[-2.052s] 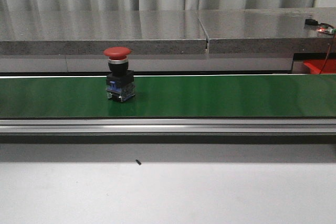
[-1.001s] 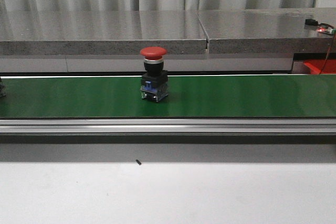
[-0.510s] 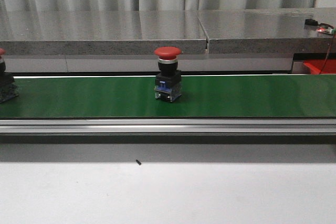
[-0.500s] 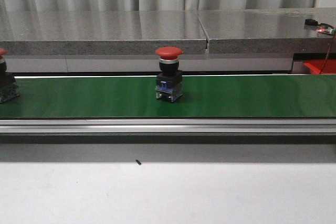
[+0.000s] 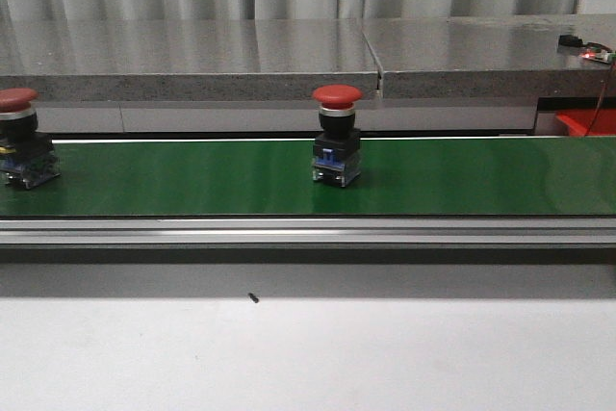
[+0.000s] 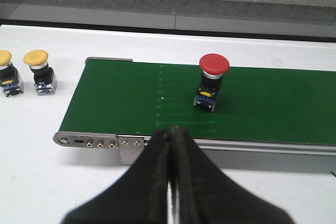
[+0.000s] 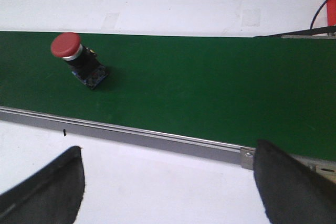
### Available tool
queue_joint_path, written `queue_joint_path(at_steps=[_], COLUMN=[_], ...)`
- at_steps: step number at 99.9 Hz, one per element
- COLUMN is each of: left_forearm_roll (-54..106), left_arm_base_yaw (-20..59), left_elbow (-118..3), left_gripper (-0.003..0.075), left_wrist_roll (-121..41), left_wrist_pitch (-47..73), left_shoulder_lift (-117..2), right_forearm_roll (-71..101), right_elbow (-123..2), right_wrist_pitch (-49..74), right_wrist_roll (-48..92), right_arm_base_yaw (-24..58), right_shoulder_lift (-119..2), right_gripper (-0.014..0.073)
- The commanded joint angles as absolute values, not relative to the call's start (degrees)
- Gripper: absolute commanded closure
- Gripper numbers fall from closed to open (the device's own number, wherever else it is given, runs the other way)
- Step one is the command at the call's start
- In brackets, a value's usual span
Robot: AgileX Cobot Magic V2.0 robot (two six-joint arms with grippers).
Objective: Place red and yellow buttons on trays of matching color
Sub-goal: 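Lower the right gripper onto the first red button at the belt end and grasp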
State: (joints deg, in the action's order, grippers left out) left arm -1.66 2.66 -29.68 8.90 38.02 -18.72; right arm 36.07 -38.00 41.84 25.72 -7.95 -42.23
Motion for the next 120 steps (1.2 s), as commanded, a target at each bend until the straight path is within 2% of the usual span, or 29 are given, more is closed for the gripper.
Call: queue_joint_path(at_steps=[1,21,55,95,120], left_forearm_roll=[-1.34,-1.34,-1.34,-1.34,-1.34], left_arm_base_yaw=[3.10,3.10,3.10,3.10,3.10], left_elbow=[-31.17,-31.17,-31.17,-31.17,-31.17], left_gripper=[0.0741,0.0741,0.0741,0.0741,0.0741], left_wrist_roll=[8.98,8.98,8.98,8.98,8.98], left_wrist_pitch=[33.78,33.78,33.78,33.78,33.78], left_shoulder_lift=[-19.21,-19.21,-19.21,-19.21,-19.21], right_forearm_roll=[38.24,37.73,31.18,27.42,26.77], right_elbow=[-43.69,-51.21,-58.84,-62.23,-65.54], right_wrist_pitch=[41.94,42.62,38.04,31.80,31.89], right_wrist_roll=[26.21,27.66,27.44,27.49,27.49], right_arm_base_yaw=[-7.96,-6.27,5.18,13.66,14.25], right_shoulder_lift=[-46.18,-56.24,-72.22,-81.84,-86.54], right_gripper=[-0.0053,-0.0053,-0.0053,-0.0053,-0.0053])
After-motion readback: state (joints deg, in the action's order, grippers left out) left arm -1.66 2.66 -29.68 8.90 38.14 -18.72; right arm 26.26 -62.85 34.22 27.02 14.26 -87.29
